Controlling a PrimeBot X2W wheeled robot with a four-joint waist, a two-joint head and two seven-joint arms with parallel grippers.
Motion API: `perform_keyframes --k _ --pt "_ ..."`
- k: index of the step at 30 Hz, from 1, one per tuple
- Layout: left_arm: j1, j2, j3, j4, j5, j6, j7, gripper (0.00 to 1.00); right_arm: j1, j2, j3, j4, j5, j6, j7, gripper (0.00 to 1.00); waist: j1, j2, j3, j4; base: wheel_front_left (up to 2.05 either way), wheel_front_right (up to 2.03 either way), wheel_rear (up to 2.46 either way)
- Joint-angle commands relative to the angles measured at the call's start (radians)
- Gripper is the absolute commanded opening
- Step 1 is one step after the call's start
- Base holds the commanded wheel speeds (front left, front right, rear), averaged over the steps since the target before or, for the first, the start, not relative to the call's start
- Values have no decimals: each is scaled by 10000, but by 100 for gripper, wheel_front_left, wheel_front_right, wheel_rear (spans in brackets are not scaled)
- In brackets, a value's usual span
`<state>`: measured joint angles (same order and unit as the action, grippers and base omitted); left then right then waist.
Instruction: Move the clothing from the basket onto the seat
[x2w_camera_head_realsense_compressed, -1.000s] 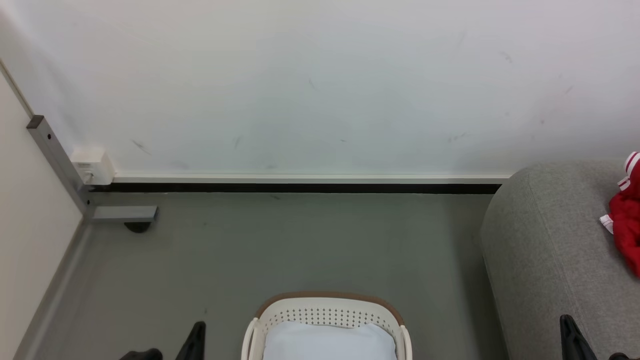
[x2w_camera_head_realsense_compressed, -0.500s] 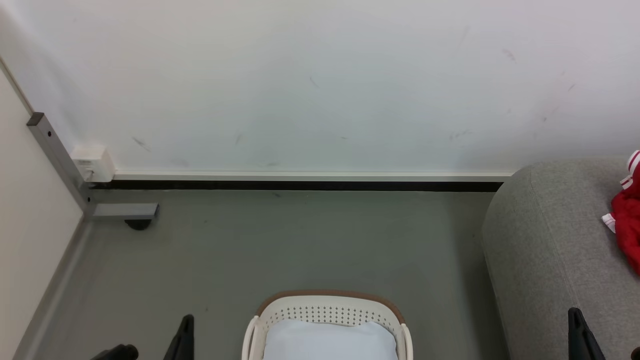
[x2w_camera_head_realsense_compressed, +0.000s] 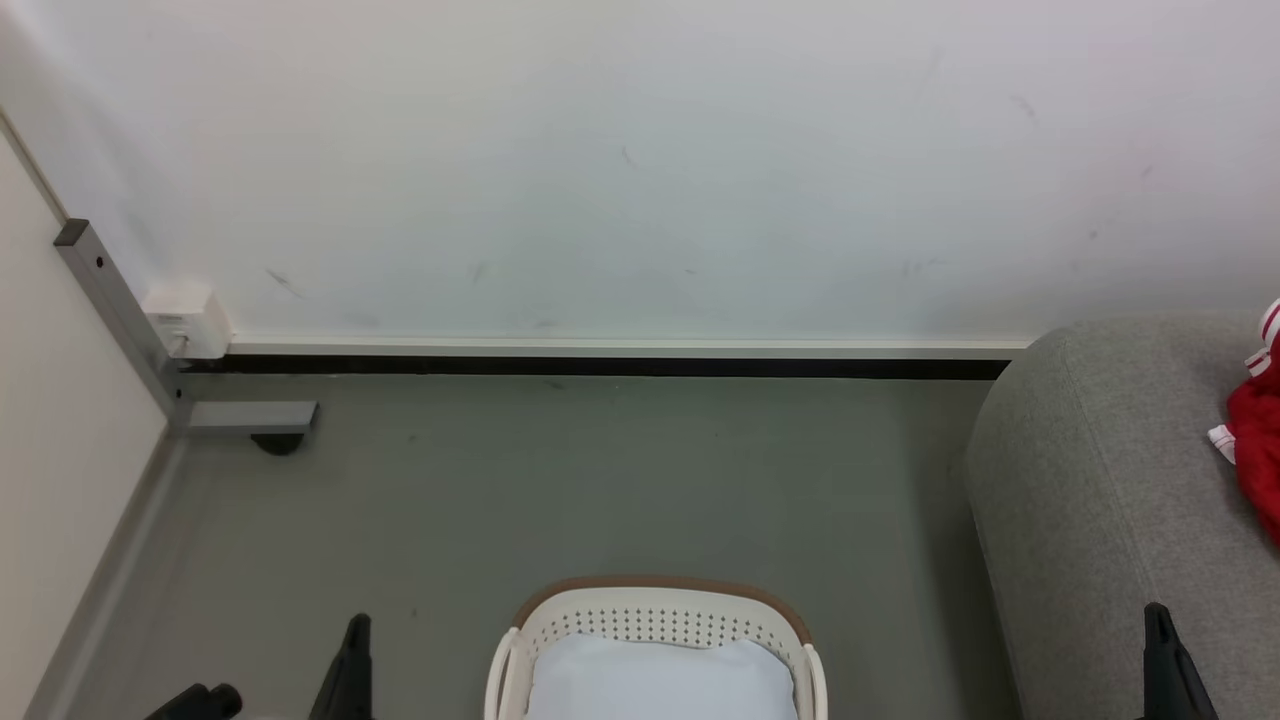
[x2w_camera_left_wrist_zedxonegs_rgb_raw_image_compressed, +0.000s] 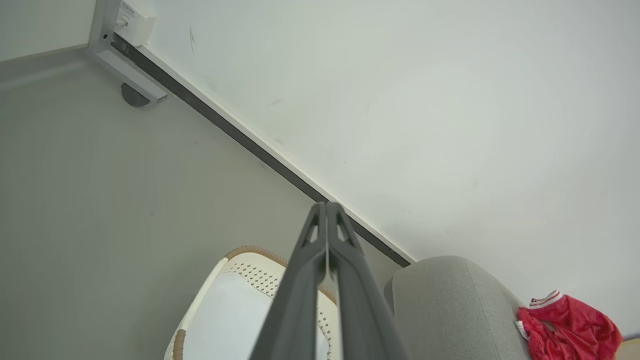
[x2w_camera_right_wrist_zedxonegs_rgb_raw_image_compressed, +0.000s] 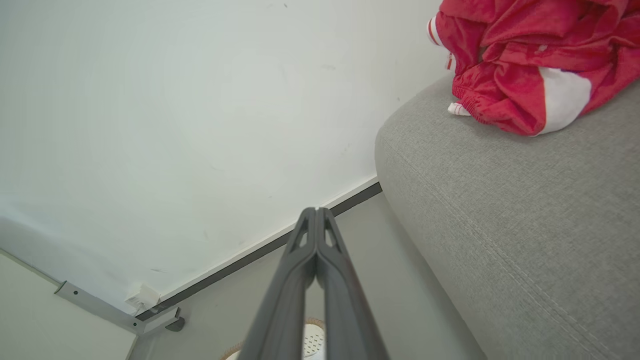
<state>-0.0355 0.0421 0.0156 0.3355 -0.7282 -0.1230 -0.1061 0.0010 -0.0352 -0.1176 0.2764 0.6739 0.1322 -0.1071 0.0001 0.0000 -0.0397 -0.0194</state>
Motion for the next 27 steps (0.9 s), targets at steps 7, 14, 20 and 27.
perform_keyframes --k 7,14,20,27 --pt "-316 60 151 -262 -1203 -38 266 0 -367 -123 -3 -178 1227 -9 266 0 -1 0 34 16 0 0 0" --pt "-370 67 257 -346 -2108 -46 495 0 -461 -133 0 -197 2175 -11 495 0 -1 0 67 31 0 0 0" --pt "-421 73 334 -413 -2836 -51 684 0 -546 -141 3 -216 2948 -12 682 0 -1 0 96 44 0 0 0" --pt "-471 79 419 -482 -3607 -58 884 0 -616 -150 6 -228 3801 -14 884 0 -1 0 129 59 0 0 0"
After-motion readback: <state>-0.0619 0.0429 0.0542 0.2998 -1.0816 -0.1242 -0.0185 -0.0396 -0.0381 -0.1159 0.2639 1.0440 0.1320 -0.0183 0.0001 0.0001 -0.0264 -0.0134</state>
